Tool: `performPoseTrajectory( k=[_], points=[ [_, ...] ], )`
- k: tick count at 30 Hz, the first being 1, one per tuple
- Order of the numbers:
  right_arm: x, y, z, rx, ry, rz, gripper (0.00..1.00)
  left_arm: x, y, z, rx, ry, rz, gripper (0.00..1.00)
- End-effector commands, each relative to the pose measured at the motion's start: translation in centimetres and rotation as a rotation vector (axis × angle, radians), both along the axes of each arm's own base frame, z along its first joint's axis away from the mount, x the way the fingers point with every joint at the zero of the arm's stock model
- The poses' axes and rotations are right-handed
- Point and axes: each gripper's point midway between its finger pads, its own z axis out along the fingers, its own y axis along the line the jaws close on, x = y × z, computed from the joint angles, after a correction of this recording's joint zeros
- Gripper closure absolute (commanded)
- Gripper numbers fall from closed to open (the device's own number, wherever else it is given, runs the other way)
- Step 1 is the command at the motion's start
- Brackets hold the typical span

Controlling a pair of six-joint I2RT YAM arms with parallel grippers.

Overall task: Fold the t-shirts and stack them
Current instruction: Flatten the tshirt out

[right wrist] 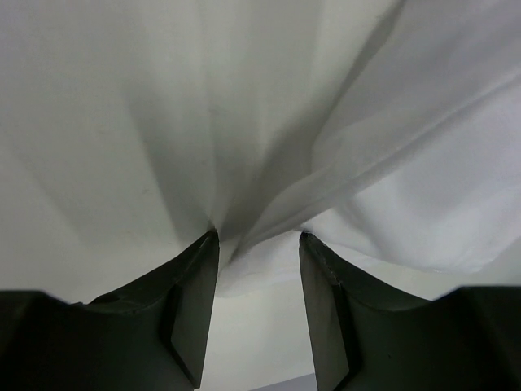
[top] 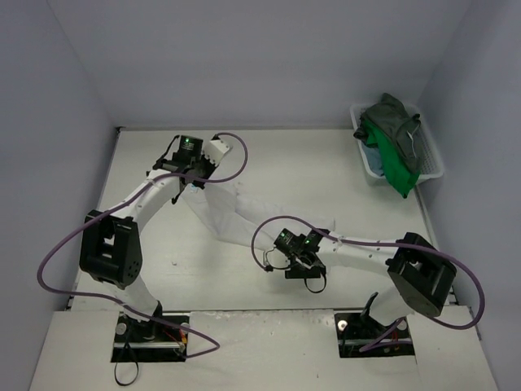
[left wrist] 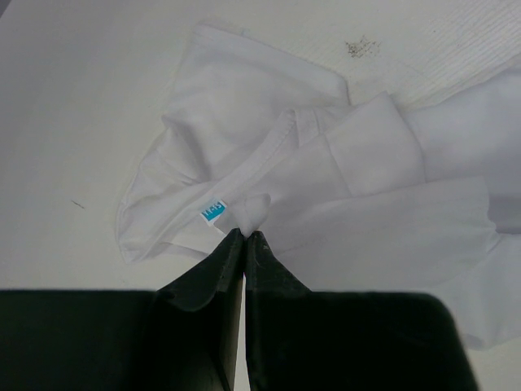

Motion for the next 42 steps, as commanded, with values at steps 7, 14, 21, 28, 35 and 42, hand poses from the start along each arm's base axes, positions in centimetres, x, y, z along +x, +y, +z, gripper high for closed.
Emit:
performPoseTrajectory(
  k=[7, 14, 21, 28, 35, 42],
  points=[
    [2.5, 0.3, 0.4, 0.014, -0.026, -0.044, 0.60, -0.2, 0.0, 4.1, -0.062, -0.103, -0.006, 1.00],
    [2.2, 0.0, -0.3, -0.006, -0.009, -0.041, 0.98, -0.5, 0.1, 4.3, -0.066, -0.106, -0.006, 1.00],
    [9.2, 1.5, 6.5, 0.202, -0.241, -0.199, 1.00, -1.1, 1.1, 7.6, -0.104, -0.164, 0.016, 1.00],
    [16.1, 0.7, 15.2, 0.431, -0.468, -0.427, 1.00, -3.7, 2.6, 14.7, -0.185, -0.298, 0.031, 1.00],
    [16.6, 1.5, 22.0, 0.617, -0.563, -0.450, 1.00, -9.5, 2.4, 23.4, -0.299, -0.474, -0.039, 1.00],
    [14.8, -0.8, 34.1, 0.847, -0.816, -0.475, 1.00, -17.0, 3.7, 32.4, -0.367, -0.704, -0.087, 1.00]
  ],
)
